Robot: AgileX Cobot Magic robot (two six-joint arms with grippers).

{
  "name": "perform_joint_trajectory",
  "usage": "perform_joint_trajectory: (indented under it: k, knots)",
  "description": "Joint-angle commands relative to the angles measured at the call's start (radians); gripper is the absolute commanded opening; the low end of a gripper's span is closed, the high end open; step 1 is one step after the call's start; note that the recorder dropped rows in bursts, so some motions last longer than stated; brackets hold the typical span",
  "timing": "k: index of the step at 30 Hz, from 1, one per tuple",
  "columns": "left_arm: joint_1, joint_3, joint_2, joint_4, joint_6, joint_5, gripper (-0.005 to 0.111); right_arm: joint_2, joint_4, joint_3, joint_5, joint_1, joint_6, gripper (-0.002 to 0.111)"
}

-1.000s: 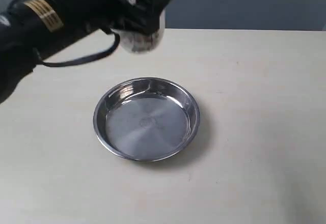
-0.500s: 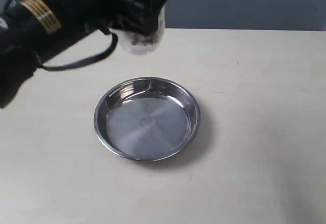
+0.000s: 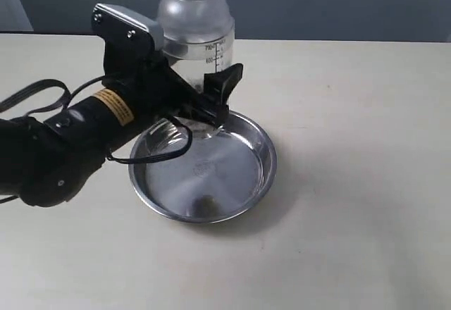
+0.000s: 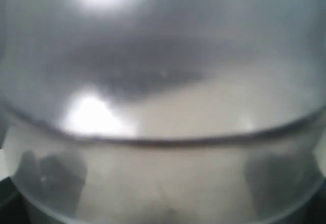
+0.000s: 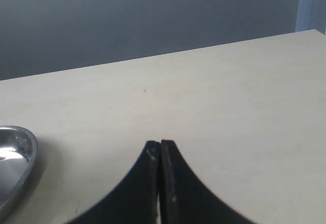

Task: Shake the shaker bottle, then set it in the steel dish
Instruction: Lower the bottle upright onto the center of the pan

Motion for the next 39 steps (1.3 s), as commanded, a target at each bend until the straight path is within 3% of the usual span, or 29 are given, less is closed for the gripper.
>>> perform_joint_trajectory:
  k: [1, 10, 22, 27, 39]
  knots:
    - [0.0, -0.004, 0.097, -0.02, -0.084, -0.151, 0.0, -0.003, -0.005, 0.001, -0.008, -0.005, 0.0, -0.001]
    - [0.0, -0.006, 0.232, -0.026, -0.109, -0.251, 0.0, -0.003, -0.005, 0.001, -0.008, -0.005, 0.0, -0.001]
    - [0.0, -0.058, 0.303, 0.001, -0.105, -0.232, 0.0, -0.003, -0.005, 0.001, -0.008, -0.005, 0.0, -0.001]
    - [0.0, -0.058, 0.314, -0.009, -0.061, -0.117, 0.0, -0.003, -0.005, 0.001, -0.008, -0.005, 0.0, -0.001]
    - [0.0, -0.058, 0.351, -0.056, -0.041, -0.171, 0.0, -0.003, -0.005, 0.001, -0.008, -0.005, 0.0, -0.001]
